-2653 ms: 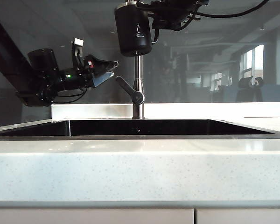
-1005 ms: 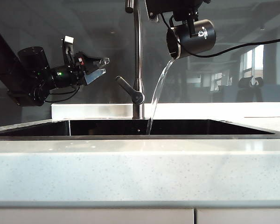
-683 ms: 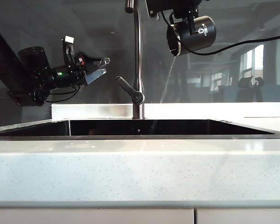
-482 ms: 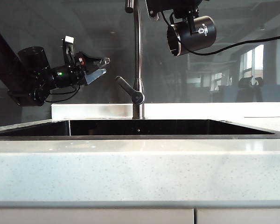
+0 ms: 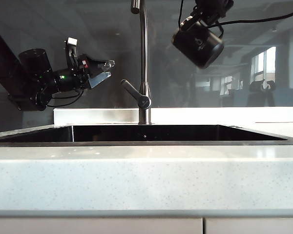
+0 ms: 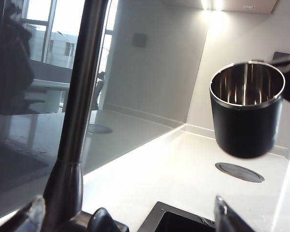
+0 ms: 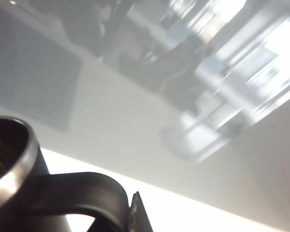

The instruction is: Pick up the mug next to the sink, go to the faucet to get some water, pour the water into the sink, and finally put the mug back to its place.

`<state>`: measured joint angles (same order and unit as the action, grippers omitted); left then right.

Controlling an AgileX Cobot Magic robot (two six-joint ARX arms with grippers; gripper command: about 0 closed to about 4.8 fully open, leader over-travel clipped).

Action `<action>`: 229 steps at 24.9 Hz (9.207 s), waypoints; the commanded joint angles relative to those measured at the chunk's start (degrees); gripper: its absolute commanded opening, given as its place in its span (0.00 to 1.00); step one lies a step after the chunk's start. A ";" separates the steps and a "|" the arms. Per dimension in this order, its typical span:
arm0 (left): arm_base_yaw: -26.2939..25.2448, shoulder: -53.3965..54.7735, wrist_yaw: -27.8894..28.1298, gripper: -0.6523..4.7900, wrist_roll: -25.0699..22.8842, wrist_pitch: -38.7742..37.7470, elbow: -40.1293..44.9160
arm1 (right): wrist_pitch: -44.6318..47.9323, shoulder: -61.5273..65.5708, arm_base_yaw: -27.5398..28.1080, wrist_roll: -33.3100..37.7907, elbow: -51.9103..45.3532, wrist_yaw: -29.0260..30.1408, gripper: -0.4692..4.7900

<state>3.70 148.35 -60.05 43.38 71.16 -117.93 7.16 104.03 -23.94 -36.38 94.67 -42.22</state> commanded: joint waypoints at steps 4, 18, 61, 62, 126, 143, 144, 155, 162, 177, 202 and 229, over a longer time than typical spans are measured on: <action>0.02 -0.31 -0.24 1.00 0.15 0.66 -0.37 | -7.50 -0.72 -0.13 24.74 0.52 -3.69 0.08; 0.22 -0.31 -0.24 1.00 0.13 -1.27 -0.37 | -16.15 -1.68 2.29 40.35 0.46 0.85 0.08; 0.26 -0.31 -0.42 1.00 0.15 -3.39 -0.31 | 41.53 -16.52 35.32 38.32 -57.40 53.31 0.12; 0.26 -0.31 -0.42 1.00 0.15 -3.37 -0.31 | 43.41 -16.44 35.26 38.32 -58.18 51.87 0.12; 0.31 -0.31 -1.03 1.00 0.68 -3.37 -0.31 | 43.95 -18.91 30.71 39.54 -68.19 40.59 0.43; 1.01 -2.64 -15.54 1.00 47.36 12.94 -1.03 | 18.05 -54.40 30.42 48.61 -73.09 47.47 0.09; 1.05 -2.99 -16.13 1.00 48.26 12.94 -1.03 | 16.28 -56.39 30.42 49.40 -73.09 48.04 0.09; 1.36 -14.97 -22.75 1.00 41.92 12.98 -0.98 | -1.84 -78.84 30.47 50.07 -73.11 49.90 0.09; 1.29 -26.58 -23.78 1.00 40.63 12.81 -0.96 | -5.07 -87.38 30.45 50.05 -73.11 49.83 0.09; 1.29 -44.19 -25.07 1.00 41.16 12.72 -0.96 | -5.46 -91.14 30.45 50.05 -73.11 49.83 0.09; 1.95 -46.84 -26.18 1.00 46.25 12.07 -0.98 | -5.66 -91.14 30.53 50.05 -73.11 49.86 0.09; 0.09 -100.21 41.42 1.00 -46.95 -99.03 31.65 | -5.70 -91.14 30.47 50.05 -73.11 49.83 0.09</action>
<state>3.81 52.07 -18.96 -2.22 -32.95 -89.56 0.47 12.86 6.68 13.54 21.41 7.60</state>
